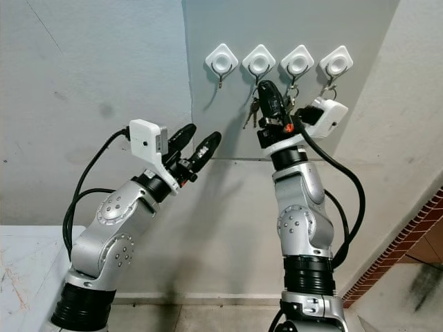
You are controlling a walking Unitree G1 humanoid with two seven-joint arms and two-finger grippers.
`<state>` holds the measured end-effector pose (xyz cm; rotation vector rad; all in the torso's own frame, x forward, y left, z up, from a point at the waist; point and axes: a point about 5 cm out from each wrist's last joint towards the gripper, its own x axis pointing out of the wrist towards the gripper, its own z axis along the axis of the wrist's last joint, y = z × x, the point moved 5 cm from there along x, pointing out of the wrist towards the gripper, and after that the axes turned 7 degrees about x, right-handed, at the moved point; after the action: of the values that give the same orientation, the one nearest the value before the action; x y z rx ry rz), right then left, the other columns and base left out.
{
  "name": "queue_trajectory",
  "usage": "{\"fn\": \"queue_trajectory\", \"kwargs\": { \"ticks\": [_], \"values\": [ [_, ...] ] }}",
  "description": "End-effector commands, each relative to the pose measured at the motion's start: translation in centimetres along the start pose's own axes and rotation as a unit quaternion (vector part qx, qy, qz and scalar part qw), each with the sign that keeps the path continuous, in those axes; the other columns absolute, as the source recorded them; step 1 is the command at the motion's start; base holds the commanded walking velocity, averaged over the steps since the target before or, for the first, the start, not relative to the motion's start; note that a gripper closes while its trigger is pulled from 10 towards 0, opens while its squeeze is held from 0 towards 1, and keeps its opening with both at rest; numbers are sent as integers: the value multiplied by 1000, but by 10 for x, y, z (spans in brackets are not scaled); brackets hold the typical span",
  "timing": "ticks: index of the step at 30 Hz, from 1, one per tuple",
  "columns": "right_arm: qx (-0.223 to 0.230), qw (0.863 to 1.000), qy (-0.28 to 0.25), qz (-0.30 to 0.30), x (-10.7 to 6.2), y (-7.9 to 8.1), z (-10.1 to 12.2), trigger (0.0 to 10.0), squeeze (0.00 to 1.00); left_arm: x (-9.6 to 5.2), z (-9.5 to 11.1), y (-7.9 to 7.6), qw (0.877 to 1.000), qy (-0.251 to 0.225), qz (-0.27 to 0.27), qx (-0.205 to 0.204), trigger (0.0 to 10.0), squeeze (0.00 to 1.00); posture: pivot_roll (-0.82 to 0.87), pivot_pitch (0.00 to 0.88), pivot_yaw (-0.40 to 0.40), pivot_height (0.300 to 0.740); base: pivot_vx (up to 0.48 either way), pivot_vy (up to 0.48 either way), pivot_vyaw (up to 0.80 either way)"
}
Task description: Hang keys on a hook
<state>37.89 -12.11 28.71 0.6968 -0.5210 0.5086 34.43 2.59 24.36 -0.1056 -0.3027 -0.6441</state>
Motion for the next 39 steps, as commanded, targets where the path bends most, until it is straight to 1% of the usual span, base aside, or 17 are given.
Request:
{"fn": "queue_trajectory", "kwargs": {
  "ticks": [1, 14, 21, 31, 34, 35, 39],
  "values": [
    [7, 1000, -17, 16, 5, 8, 8, 10000, 0, 2, 8, -2, 1000, -11, -4, 2, 10000, 0, -29, 26, 32, 740, 0, 0, 0],
    [28, 999, -34, 27, 18, 15, 12, 10000, 0, 2, 8, -3, 1000, -12, -4, 1, 10000, 0, -24, 16, 27, 740, 0, 0, 0],
    [32, 999, -32, 21, 22, 13, 11, 10000, 0, 2, 8, -4, 1000, -14, -3, 1, 10000, 0, -23, 15, 25, 740, 0, 0, 0],
    [45, 999, -24, -13, 19, 0, 5, 10000, 0, 2, 9, -3, 1000, -14, -1, -3, 10000, 0, -25, 22, 26, 740, 0, 0, 0],
    [46, 999, -23, -15, 18, -1, 4, 10000, 0, 2, 9, -3, 1000, -14, -2, -3, 10000, 0, -25, 22, 26, 740, 0, 0, 0],
    [50, 998, -23, -30, 17, -6, 3, 10000, 0, 2, 9, -4, 1000, -14, -2, -4, 10000, 0, -27, 26, 29, 740, 0, 0, 0],
    [58, 997, -23, -47, 14, -13, 1, 10000, 0, 2, 9, -4, 1000, -13, -3, -4, 10000, 0, -27, 28, 31, 740, 0, 0, 0]
  ]
}}
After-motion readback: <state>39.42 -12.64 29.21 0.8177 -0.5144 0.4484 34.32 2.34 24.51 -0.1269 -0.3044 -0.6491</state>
